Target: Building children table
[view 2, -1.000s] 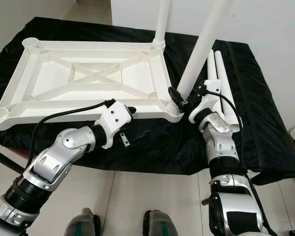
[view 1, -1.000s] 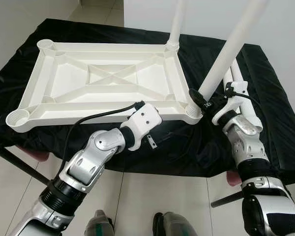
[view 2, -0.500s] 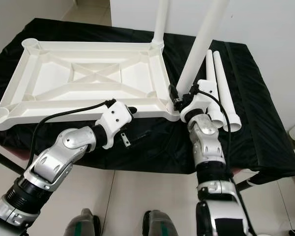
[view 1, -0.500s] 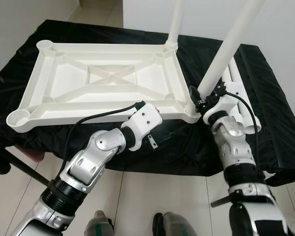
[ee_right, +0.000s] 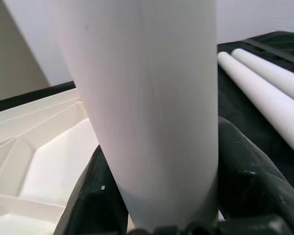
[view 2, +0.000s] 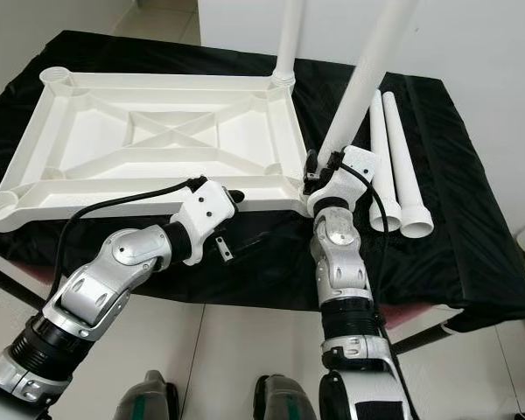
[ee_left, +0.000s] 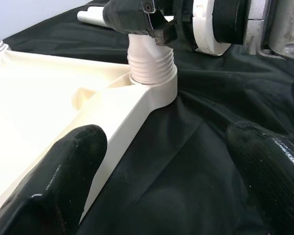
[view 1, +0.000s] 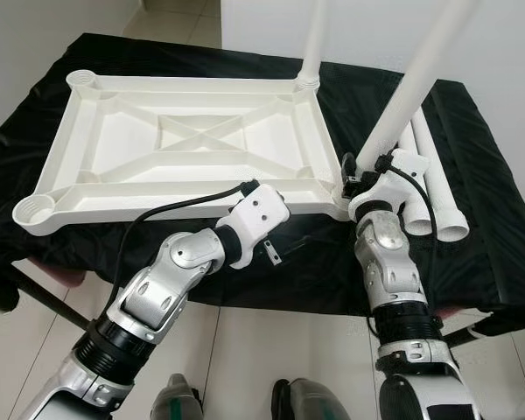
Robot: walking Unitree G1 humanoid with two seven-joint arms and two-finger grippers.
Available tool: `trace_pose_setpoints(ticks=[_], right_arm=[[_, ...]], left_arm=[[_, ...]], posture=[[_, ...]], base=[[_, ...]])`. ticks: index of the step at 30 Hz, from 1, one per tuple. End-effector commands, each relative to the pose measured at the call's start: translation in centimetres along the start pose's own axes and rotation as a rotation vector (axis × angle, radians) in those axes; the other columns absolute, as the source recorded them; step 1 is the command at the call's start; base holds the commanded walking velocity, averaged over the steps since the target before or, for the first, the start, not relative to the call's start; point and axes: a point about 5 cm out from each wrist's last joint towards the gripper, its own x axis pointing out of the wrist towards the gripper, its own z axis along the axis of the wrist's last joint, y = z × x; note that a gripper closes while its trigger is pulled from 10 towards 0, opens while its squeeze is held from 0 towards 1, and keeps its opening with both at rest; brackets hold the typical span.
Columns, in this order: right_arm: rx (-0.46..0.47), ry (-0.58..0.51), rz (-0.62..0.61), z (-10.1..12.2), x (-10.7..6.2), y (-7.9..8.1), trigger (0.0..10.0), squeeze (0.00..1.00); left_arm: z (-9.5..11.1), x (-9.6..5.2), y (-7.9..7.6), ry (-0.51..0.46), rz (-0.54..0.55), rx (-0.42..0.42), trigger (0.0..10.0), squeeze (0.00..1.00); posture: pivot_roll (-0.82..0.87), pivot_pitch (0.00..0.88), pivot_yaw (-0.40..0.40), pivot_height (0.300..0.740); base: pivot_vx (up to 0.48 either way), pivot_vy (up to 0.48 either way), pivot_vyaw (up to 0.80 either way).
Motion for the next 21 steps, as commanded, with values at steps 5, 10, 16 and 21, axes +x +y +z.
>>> trace_pose_setpoints(ticks=[5, 10, 16, 21], right_arm=[[0.006, 0.073, -0.149, -1.4, -0.8, -0.3, 10.0, 0.0], [0.013, 0.08, -0.127, -1.6, -0.9, -0.1, 10.0, 0.0], [0.022, 0.076, -0.094, -1.5, -0.9, -0.1, 10.0, 1.0], [0.032, 0.064, -0.056, -1.3, -0.8, 0.0, 10.0, 1.0]], left_arm=[[0.2, 0.0, -0.8, -0.01, -0.081, 0.001, 10.0, 0.0], [0.2, 0.0, -0.8, -0.007, -0.082, 0.002, 10.0, 0.0], [0.2, 0.0, -0.9, -0.008, -0.085, 0.001, 10.0, 0.0], [0.2, 0.0, -0.9, -0.008, -0.086, 0.001, 10.0, 0.0]], posture=[[-0.02, 0.029, -0.038, 0.74], [-0.02, 0.027, -0.038, 0.74], [-0.02, 0.026, -0.039, 0.74], [-0.02, 0.025, -0.039, 0.74]], base=[[0.0, 0.0, 0.0], [0.0, 0.0, 0.0], [0.0, 0.0, 0.0], [0.0, 0.0, 0.0]])
